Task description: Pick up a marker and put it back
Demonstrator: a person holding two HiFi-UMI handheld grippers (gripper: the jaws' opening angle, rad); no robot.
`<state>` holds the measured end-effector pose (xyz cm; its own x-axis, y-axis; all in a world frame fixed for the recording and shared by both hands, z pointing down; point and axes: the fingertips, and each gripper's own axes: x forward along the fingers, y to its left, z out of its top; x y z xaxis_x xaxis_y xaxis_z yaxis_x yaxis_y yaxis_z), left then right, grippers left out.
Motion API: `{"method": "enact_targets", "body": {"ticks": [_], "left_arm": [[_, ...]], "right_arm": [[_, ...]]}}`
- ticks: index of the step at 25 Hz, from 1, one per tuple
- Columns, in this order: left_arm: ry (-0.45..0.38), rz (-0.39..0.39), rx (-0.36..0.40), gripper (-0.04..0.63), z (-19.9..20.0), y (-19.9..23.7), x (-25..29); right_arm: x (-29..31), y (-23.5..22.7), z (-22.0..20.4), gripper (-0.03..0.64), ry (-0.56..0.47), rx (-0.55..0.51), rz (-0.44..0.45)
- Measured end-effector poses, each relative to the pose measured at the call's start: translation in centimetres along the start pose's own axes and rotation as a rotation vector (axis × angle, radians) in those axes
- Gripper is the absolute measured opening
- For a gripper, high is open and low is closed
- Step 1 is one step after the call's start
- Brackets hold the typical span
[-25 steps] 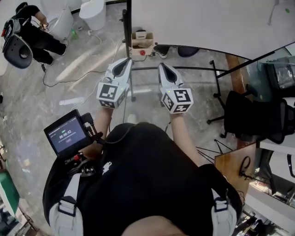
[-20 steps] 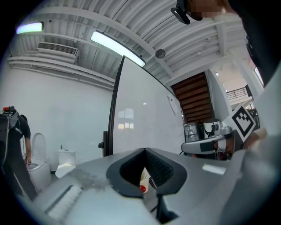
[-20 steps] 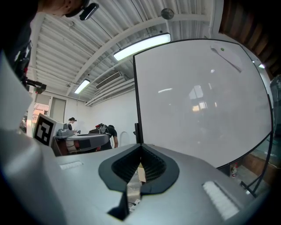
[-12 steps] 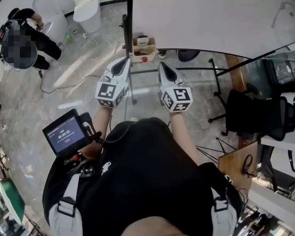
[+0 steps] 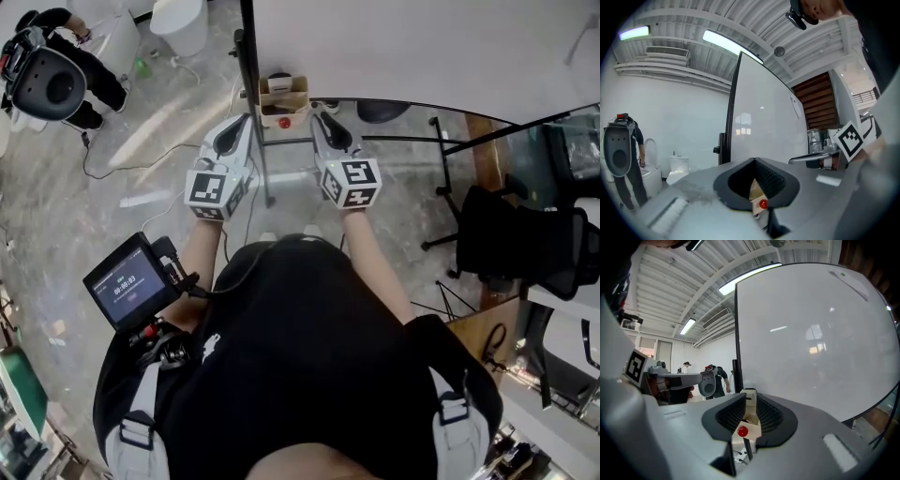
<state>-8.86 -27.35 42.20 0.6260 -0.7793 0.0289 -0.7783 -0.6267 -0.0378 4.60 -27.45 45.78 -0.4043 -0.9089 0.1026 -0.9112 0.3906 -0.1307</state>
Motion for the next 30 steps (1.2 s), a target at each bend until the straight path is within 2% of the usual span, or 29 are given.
{"method": "enact_targets", "body": {"ticks": [5, 12, 23, 27, 30], "left_arm": [[0.01, 0.047, -0.017, 0.005, -0.6, -0.6, 1.0], [0.028, 0.089, -0.017, 0.005, -0.8, -0.1, 1.1], [0.049, 0.124, -0.01, 0.005, -1.8, 0.8, 0.8], [0.051, 0.145, -0.015, 0.005, -2.2, 1.5, 0.4], [0.055, 0.157, -0.018, 0.005, -2.4, 1.8, 0.2]], "right_arm": [[1.5, -1.7, -1.4, 0.103, 0.038, -0.014, 0.044], [3.0, -1.9, -2.1, 0.112, 0.066, -0.027, 0.088], [5.1, -1.9, -3.4, 0.132, 0.1, -0.018, 0.136], [6.2, -1.8, -4.6, 0.169, 0.123, -0.005, 0.155], [6.9, -1.9, -5.2, 0.17, 0.136, -0.007, 0.158]]}}
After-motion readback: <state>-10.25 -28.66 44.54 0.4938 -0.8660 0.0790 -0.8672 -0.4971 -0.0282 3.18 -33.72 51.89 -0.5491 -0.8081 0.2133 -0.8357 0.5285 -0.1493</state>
